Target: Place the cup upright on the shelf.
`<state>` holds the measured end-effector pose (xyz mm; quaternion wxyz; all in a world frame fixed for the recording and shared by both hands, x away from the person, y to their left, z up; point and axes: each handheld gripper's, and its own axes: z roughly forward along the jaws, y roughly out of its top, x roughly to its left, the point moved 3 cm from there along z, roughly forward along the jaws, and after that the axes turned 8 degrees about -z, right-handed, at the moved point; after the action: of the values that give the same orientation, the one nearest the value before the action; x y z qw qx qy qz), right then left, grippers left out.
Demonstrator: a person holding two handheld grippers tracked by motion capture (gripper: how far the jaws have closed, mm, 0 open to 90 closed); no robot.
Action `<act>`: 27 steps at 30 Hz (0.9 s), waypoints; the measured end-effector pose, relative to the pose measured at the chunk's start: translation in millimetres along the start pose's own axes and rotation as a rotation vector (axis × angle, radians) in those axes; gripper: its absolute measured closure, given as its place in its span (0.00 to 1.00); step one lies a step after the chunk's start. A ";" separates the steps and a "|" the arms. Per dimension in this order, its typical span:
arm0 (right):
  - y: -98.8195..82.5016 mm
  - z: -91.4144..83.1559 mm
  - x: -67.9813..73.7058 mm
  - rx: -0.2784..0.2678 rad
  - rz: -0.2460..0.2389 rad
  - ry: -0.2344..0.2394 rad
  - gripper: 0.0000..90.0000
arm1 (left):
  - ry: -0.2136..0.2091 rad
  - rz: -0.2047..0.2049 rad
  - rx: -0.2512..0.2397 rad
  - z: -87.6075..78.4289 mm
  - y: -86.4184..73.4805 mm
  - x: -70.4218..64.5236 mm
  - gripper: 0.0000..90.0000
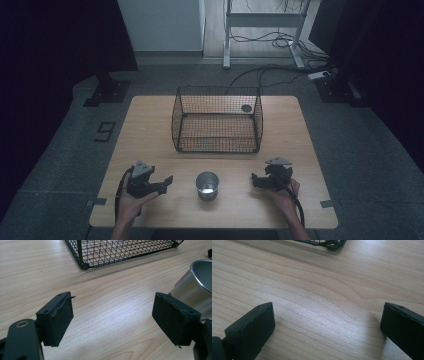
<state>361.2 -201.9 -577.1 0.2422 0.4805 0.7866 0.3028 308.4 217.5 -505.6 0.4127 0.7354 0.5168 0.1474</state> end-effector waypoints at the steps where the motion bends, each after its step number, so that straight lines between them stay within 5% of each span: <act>1: 0.0 0.0 0.0 0.000 0.000 0.000 0.00 | -0.001 -0.003 -0.002 -0.4 0.2 0.0 0.19; 16: -0.8 -5.8 0.5 -0.011 0.020 -0.022 0.07 | -0.009 -0.004 -0.011 -2.4 1.0 -1.6 0.19; 27: 9.3 -33.9 7.3 -0.087 0.026 0.017 0.09 | -0.023 0.012 0.015 3.8 -2.5 -7.7 0.19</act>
<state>340.9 -200.2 -547.5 0.2524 0.4770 0.7685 0.3438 306.1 209.3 -508.2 0.4120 0.7433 0.5088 0.1377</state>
